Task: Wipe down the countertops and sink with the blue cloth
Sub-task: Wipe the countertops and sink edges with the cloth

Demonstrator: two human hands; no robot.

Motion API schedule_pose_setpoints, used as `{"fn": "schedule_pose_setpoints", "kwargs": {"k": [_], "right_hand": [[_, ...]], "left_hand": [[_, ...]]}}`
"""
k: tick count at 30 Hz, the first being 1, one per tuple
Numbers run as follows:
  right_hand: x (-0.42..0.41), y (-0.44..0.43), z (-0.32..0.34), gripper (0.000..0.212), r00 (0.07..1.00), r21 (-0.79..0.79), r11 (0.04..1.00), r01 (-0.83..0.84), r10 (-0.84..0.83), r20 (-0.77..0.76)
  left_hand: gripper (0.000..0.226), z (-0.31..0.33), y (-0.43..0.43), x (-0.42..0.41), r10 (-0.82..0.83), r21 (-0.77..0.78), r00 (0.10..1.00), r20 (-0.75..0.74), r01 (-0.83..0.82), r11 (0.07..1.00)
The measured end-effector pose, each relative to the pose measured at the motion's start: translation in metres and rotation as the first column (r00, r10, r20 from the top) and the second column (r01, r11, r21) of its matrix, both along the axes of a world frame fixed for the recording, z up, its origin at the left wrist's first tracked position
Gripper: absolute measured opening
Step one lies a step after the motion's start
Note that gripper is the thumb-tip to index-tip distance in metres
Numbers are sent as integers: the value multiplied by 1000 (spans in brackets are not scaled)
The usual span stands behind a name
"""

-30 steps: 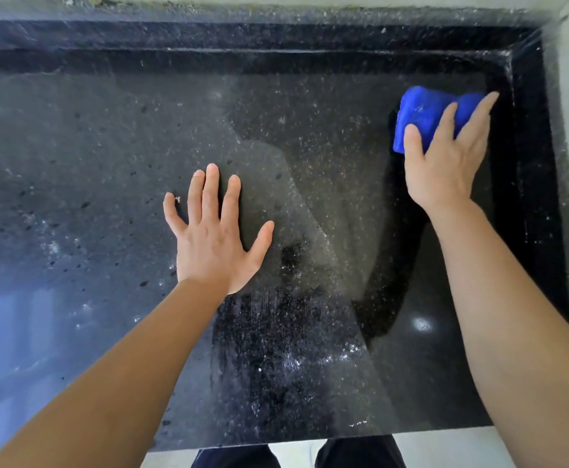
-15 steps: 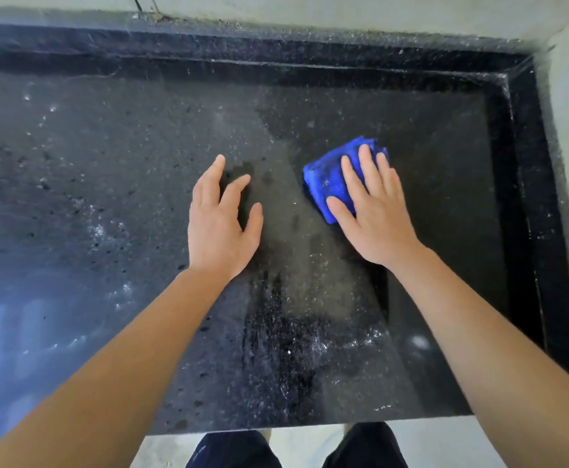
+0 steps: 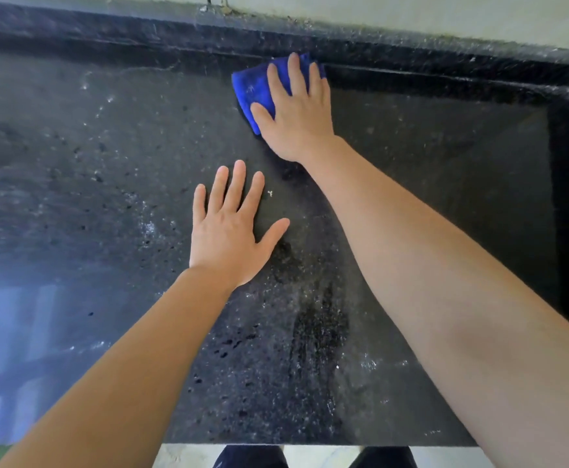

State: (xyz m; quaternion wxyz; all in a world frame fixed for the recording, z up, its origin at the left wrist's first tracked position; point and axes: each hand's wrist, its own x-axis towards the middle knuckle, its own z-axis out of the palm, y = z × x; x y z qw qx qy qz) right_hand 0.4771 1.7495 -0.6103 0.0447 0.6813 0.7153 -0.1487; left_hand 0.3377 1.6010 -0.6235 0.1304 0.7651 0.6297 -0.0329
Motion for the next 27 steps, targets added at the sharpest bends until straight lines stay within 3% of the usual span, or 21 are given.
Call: {"fn": "schedule_pose_setpoints", "kwargs": {"k": [5, 10, 14, 23, 27], "right_hand": [[49, -27, 1, 69, 995, -9, 996, -85, 84, -56], [117, -125, -1, 69, 993, 9, 996, 85, -84, -77], [107, -184, -1, 70, 993, -9, 994, 111, -111, -26], [33, -67, -6, 64, 999, 6, 1000, -22, 22, -28], [68, -111, -1, 63, 990, -1, 992, -123, 123, -62]], "left_hand": [[78, -3, -1, -2, 2, 9, 999, 40, -2, 1000], [77, -5, -1, -2, -8, -2, 1000, 30, 8, 1000], [77, -6, -1, -3, -18, 0, 1000, 17, 18, 1000], [76, -8, -3, -1, -6, 30, 1000, -6, 6, 1000], [77, -8, -4, 3, 4, 33, 1000, -19, -4, 999]]}}
